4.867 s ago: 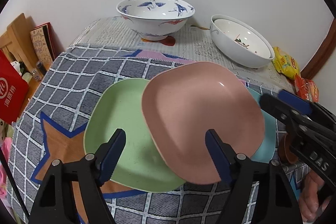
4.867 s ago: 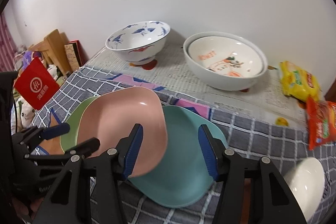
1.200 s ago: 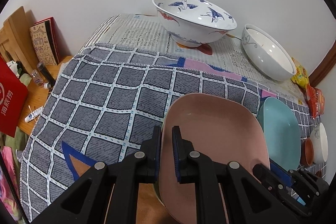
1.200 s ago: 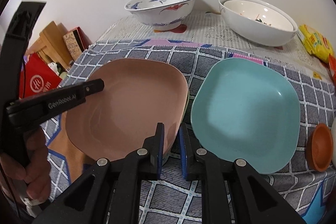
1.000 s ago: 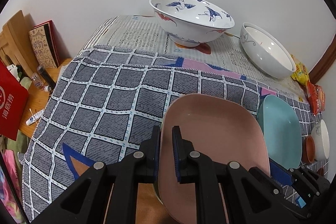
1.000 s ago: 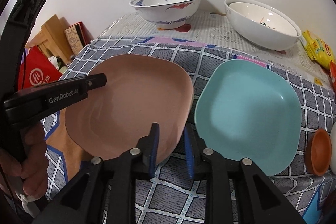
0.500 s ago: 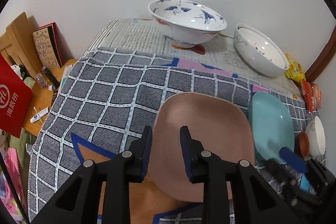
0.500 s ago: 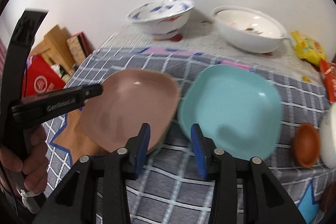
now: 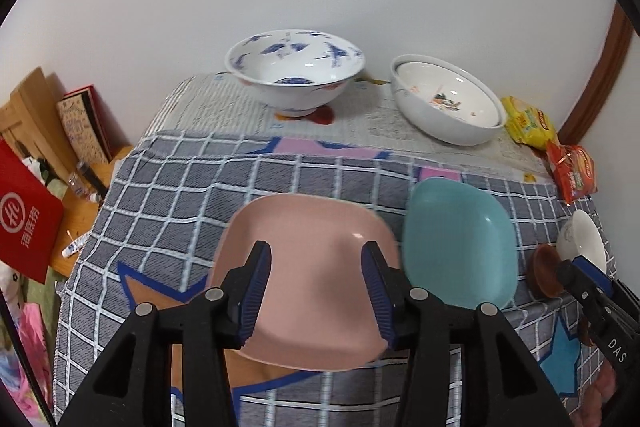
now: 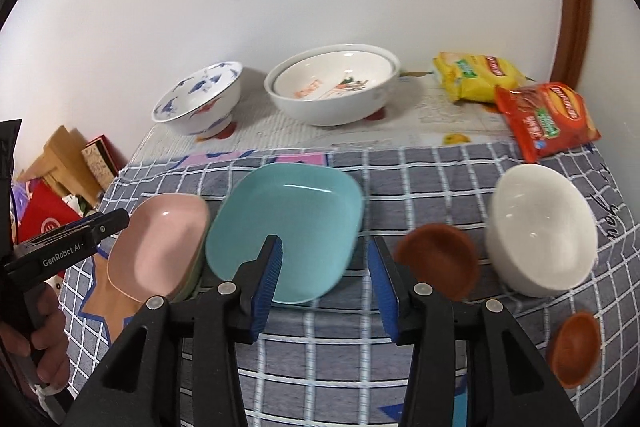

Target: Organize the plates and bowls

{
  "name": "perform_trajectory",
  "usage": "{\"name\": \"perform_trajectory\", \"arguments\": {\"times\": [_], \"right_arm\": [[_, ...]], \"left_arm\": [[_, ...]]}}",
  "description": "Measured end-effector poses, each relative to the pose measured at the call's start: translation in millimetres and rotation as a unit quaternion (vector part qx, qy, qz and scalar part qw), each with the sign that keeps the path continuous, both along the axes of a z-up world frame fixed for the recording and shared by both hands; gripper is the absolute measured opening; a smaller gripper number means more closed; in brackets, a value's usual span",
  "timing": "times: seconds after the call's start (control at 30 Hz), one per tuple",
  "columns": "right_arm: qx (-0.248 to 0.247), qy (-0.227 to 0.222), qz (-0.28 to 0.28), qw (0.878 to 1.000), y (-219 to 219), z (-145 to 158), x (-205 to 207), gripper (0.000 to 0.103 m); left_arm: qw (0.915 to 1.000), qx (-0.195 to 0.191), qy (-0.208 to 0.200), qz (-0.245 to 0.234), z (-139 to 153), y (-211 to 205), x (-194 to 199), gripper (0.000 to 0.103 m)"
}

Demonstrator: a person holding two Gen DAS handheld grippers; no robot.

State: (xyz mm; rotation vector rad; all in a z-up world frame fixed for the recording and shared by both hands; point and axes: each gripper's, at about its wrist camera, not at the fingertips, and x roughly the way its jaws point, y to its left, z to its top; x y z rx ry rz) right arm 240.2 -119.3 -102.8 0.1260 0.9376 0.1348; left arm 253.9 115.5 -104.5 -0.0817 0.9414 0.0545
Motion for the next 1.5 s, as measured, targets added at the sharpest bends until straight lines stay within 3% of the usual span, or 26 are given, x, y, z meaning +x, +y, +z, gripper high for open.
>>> {"name": "perform_trajectory", "arguments": {"times": [0.17,0.67,0.9,1.07,1.37,1.5], "right_arm": [[0.012,0.026,0.002,1.0,-18.1,-3.4,5.5,0.049],[0.014,0.035,0.009,0.999,-19.1,-32.9,43.2,0.049],[-0.001,0.042,0.03,0.999,-7.2,-47.3,62.5,0.043],[-0.02,0.056,0.048,0.997,0.0,-61.0,71.6,0.034],[-0.019,0.074,0.056,0.996,0.6,-75.4,79.3,0.029],[-0.011,0.08,0.057,0.995,1.3,-80.0,81.9,0.019]], "left_arm": [[0.9996,0.002,0.009,-0.027,-1.0,-27.9,8.5,0.045],[0.9965,0.038,0.033,-0.067,-25.7,-64.7,47.8,0.045],[0.9953,0.041,0.046,-0.075,-40.6,-72.8,69.7,0.044],[0.9945,0.04,0.059,-0.077,-50.7,-77.2,81.6,0.036],[0.9926,0.035,0.082,-0.083,-68.4,-82.1,94.0,0.02],[0.9922,0.036,0.086,-0.082,-73.6,-84.2,96.1,0.015]]}}
